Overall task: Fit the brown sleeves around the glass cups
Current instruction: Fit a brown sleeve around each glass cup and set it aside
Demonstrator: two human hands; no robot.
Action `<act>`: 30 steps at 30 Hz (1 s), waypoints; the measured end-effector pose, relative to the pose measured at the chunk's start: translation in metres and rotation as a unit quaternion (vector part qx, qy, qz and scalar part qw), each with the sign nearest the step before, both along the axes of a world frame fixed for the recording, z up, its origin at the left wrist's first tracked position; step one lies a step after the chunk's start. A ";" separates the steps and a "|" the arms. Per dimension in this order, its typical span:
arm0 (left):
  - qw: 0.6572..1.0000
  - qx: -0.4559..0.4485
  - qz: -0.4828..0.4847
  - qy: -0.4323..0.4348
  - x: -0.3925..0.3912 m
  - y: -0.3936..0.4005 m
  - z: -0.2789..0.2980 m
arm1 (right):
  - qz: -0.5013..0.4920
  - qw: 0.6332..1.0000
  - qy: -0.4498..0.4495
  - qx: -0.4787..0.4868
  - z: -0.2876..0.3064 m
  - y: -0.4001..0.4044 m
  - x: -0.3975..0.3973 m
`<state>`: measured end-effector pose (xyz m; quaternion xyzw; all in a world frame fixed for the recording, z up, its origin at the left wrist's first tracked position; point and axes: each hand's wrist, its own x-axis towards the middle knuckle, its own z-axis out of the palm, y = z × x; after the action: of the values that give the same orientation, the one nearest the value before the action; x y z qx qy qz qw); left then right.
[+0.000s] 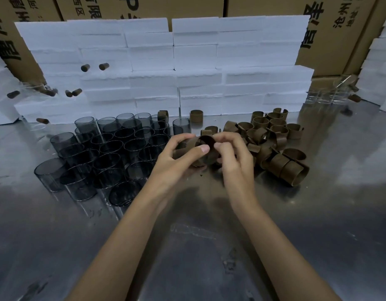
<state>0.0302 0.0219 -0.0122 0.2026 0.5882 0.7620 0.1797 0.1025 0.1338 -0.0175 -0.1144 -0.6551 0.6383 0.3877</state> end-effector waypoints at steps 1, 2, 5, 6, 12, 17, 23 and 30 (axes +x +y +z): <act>1.000 0.004 -0.004 -0.006 0.001 0.001 0.000 | 0.040 0.998 -0.024 -0.042 -0.001 0.001 -0.001; 1.000 0.001 -0.009 -0.006 0.002 0.002 -0.001 | 0.075 0.994 -0.054 -0.064 -0.002 0.003 -0.003; 0.999 0.005 -0.037 -0.014 0.005 0.004 -0.001 | 0.166 0.973 -0.132 -0.086 -0.008 0.005 -0.006; 0.999 0.012 -0.045 -0.020 0.006 0.004 -0.001 | 0.181 0.969 -0.137 -0.094 -0.010 0.005 -0.008; 0.996 0.051 -0.067 -0.041 0.008 0.006 -0.003 | 0.132 0.985 -0.085 -0.078 -0.014 -0.001 -0.008; 0.993 0.065 -0.073 -0.063 0.006 0.008 -0.008 | 0.096 0.987 -0.089 -0.091 -0.017 -0.005 -0.008; 0.986 0.095 -0.101 -0.095 0.008 0.014 -0.008 | 0.049 0.991 -0.085 -0.088 -0.016 -0.001 -0.012; 0.990 0.012 0.027 -0.139 0.010 0.013 -0.006 | 0.031 0.996 -0.082 0.030 -0.017 -0.017 -0.010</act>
<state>0.0402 0.0345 -0.0181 0.0807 0.5532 0.7947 0.2364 0.0924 0.1164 -0.0346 -0.1344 -0.7071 0.6181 0.3160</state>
